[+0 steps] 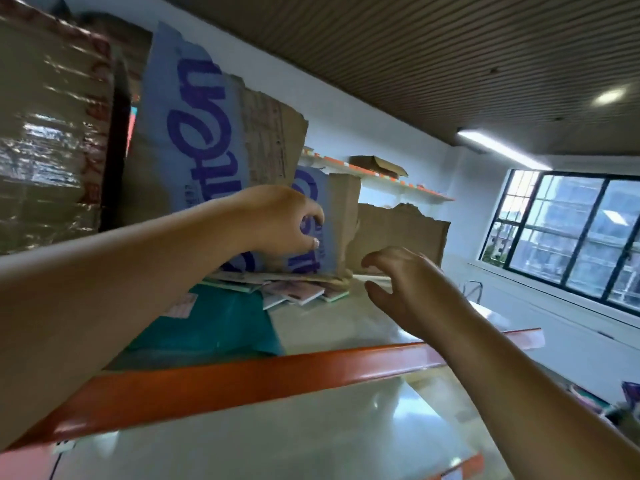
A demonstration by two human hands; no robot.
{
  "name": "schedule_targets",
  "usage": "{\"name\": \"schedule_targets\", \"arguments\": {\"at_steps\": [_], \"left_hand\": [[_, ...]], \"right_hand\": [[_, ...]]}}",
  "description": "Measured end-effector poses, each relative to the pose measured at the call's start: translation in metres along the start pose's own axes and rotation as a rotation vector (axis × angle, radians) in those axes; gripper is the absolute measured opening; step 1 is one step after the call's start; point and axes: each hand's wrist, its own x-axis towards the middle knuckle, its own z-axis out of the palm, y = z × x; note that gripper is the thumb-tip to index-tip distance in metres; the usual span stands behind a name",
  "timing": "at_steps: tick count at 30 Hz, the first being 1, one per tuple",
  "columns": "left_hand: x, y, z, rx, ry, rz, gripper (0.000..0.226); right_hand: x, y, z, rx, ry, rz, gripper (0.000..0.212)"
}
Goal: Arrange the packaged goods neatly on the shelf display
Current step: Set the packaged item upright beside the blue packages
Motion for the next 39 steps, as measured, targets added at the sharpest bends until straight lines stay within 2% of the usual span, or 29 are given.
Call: {"name": "schedule_targets", "arguments": {"at_steps": [6, 12, 17, 21, 24, 26, 28, 30, 35, 39], "left_hand": [[0.021, -0.002, 0.006, 0.049, -0.065, -0.050, 0.049], [0.032, 0.001, 0.016, 0.076, -0.125, -0.137, 0.049], [0.043, 0.001, 0.037, 0.119, -0.228, -0.250, 0.046], [0.061, 0.006, 0.070, 0.129, -0.340, -0.322, 0.041], [0.075, 0.008, 0.096, 0.089, -0.419, -0.377, 0.008], [0.081, 0.004, 0.114, 0.096, -0.515, -0.420, 0.025], [0.082, 0.003, 0.121, 0.092, -0.573, -0.455, 0.023], [0.079, 0.004, 0.119, 0.078, -0.607, -0.472, 0.018], [0.074, -0.001, 0.125, 0.151, -0.553, -0.419, 0.019], [0.069, -0.008, 0.128, 0.163, -0.398, -0.411, 0.032]], "right_hand": [[0.044, 0.023, 0.030, 0.034, -0.032, -0.037, 0.047], [0.079, 0.039, 0.054, 0.133, -0.021, -0.091, 0.033], [0.110, 0.058, 0.075, 0.246, -0.050, -0.192, 0.035], [0.137, 0.077, 0.097, 0.305, -0.148, -0.318, 0.039], [0.163, 0.088, 0.107, 0.301, -0.280, -0.401, 0.046], [0.183, 0.093, 0.115, 0.288, -0.381, -0.452, 0.050], [0.197, 0.093, 0.125, 0.300, -0.430, -0.488, 0.049], [0.201, 0.091, 0.135, 0.323, -0.394, -0.517, 0.047], [0.194, 0.091, 0.154, 0.384, -0.404, -0.564, 0.048], [0.189, 0.090, 0.153, 0.383, -0.434, -0.562, 0.053]]}}
